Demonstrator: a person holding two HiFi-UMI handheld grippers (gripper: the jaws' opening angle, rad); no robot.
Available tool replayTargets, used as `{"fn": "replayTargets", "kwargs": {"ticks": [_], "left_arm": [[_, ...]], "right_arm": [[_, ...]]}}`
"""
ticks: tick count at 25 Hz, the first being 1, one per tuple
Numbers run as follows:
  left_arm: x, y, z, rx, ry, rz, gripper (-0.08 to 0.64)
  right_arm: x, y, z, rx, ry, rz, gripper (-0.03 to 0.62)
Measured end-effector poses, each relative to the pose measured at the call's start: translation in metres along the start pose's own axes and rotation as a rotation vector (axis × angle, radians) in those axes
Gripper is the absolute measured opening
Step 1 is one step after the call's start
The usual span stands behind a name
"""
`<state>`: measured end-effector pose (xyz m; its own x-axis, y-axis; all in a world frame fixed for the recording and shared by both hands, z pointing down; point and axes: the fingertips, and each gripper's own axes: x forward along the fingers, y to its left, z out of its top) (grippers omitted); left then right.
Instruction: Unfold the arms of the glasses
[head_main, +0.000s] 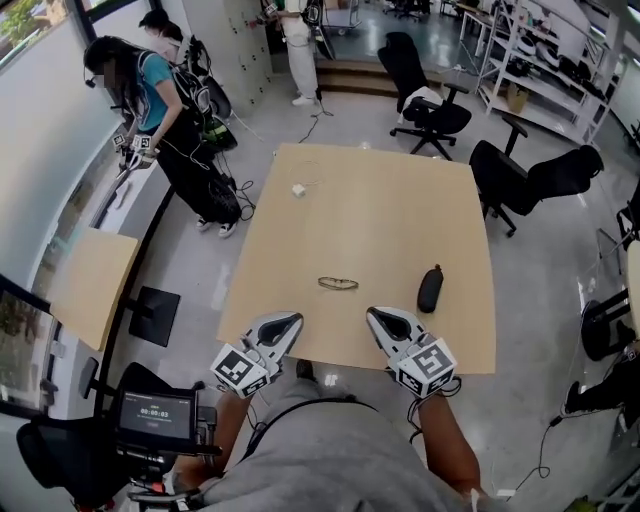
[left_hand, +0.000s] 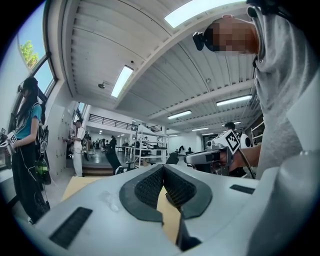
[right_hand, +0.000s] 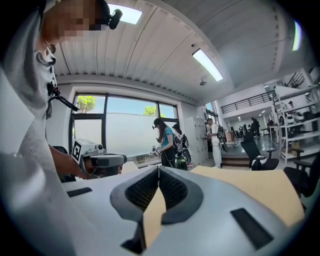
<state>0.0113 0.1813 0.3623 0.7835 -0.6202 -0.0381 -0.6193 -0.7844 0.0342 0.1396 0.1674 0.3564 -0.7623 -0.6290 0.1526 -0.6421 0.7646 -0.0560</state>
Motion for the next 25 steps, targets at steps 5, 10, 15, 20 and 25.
{"fn": "replayTargets", "kwargs": {"ticks": [5,10,15,20,25], "left_arm": [[0.043,0.035,0.001,-0.026,-0.005,-0.050,0.006],[0.069,0.082,0.006,-0.023,-0.027,-0.093,0.006],[0.080,0.136,0.004,-0.035,-0.048,-0.119,0.006],[0.084,0.185,-0.003,-0.073,-0.067,-0.161,0.006],[0.081,0.195,-0.014,-0.094,-0.067,-0.192,0.006]], "right_arm": [[0.027,-0.027,0.005,-0.009,0.033,-0.021,0.008],[0.067,-0.054,0.007,0.005,0.051,-0.060,0.008],[0.111,-0.070,0.006,0.009,0.073,-0.099,0.008],[0.157,-0.079,0.002,0.018,0.110,-0.135,0.008],[0.163,-0.074,-0.004,0.028,0.135,-0.166,0.008]]}}
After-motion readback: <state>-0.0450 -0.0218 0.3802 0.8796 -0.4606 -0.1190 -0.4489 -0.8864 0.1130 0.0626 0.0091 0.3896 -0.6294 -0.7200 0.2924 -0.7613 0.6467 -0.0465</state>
